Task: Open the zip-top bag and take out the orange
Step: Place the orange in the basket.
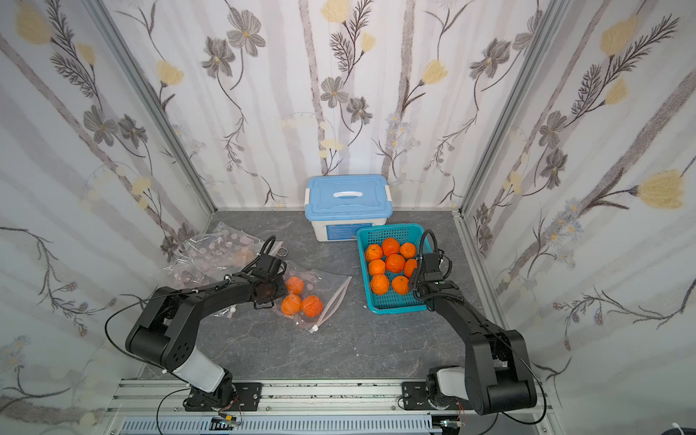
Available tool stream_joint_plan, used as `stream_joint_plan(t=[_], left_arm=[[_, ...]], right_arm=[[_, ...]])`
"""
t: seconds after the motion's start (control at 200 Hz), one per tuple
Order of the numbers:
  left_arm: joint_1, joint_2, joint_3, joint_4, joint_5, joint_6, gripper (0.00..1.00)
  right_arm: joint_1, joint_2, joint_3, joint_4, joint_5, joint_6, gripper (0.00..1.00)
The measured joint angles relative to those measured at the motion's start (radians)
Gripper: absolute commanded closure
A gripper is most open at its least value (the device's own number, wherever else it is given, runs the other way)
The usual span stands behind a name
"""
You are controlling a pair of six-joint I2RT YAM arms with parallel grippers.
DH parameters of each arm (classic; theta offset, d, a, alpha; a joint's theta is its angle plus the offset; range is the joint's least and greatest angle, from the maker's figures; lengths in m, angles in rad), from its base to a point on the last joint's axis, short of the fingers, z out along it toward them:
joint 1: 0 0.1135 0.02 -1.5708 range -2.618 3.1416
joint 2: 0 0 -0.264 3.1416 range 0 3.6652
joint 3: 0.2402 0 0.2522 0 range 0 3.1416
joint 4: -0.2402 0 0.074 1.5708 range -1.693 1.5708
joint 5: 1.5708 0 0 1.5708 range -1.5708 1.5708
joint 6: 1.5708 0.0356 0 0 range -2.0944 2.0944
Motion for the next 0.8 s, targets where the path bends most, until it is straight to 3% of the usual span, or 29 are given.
stream_joint_plan(t=[0.275, 0.445, 0.645, 0.714, 0.799], left_arm=[[0.0, -0.001, -0.001, 0.001, 0.01, 0.0, 0.73], [0.0, -0.003, -0.001, 0.0, 0.02, 0.0, 0.73], [0.0, -0.004, -0.001, -0.002, 0.024, 0.0, 0.73], [0.0, -0.004, -0.001, -0.002, 0.024, 0.0, 0.73], [0.0, -0.004, -0.001, -0.002, 0.025, 0.0, 0.73]], right_arm=[[-0.001, 0.053, 0.053, 0.005, -0.037, -0.012, 0.33], [0.002, -0.081, 0.083, 0.002, -0.04, -0.04, 0.3], [0.039, -0.319, 0.038, -0.006, -0.103, -0.1, 0.43], [0.097, -0.399, -0.008, 0.011, -0.181, -0.119, 0.45], [0.204, -0.459, -0.052, 0.059, -0.27, -0.135, 0.56]])
